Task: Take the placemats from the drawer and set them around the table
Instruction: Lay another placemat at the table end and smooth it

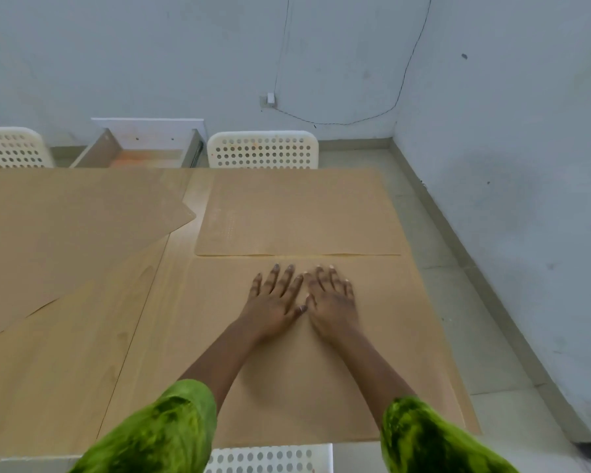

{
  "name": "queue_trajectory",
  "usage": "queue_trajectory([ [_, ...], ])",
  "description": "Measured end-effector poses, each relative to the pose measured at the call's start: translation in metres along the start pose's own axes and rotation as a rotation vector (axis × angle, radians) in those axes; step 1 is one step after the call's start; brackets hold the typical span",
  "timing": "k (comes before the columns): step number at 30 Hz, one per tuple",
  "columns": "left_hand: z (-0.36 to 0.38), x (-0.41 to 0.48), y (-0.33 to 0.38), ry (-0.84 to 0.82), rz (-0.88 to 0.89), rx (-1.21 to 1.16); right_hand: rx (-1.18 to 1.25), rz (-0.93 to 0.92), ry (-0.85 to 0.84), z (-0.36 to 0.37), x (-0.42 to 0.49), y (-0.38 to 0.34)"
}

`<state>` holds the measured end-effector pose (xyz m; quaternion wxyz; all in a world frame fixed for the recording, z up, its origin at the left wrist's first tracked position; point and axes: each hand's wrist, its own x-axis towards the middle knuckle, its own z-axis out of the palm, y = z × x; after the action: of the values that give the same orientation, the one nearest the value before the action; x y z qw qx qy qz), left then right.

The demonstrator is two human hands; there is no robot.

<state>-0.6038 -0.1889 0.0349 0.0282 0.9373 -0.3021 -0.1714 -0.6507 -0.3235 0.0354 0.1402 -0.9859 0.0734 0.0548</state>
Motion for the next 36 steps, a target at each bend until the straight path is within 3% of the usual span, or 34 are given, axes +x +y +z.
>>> queue_trajectory([
  [5, 0.011, -0.002, -0.001, 0.073, -0.019, 0.021, -0.020, 0.000, 0.008, 0.006, 0.001, 0.008],
  [11, 0.017, -0.018, -0.041, 0.178, -0.203, 0.005, -0.038, 0.189, 0.026, -0.006, -0.003, 0.065],
  [18, 0.009, -0.034, -0.059, 0.113, -0.318, -0.038, -0.012, 0.331, -0.012, -0.021, -0.011, 0.095],
  [22, 0.007, -0.054, -0.025, 0.176, -0.232, 0.050, -0.005, 0.163, 0.154, -0.012, -0.049, 0.047],
  [25, 0.033, -0.090, 0.019, 0.245, -0.095, 0.007, 0.117, 0.002, 0.006, 0.006, -0.107, 0.006],
  [30, 0.064, -0.115, 0.041, 0.173, -0.132, 0.069, -0.001, 0.012, -0.025, 0.023, -0.138, -0.003],
  [36, 0.061, -0.122, 0.011, 0.254, -0.244, 0.031, -0.033, 0.054, -0.044, 0.019, -0.138, 0.033],
])
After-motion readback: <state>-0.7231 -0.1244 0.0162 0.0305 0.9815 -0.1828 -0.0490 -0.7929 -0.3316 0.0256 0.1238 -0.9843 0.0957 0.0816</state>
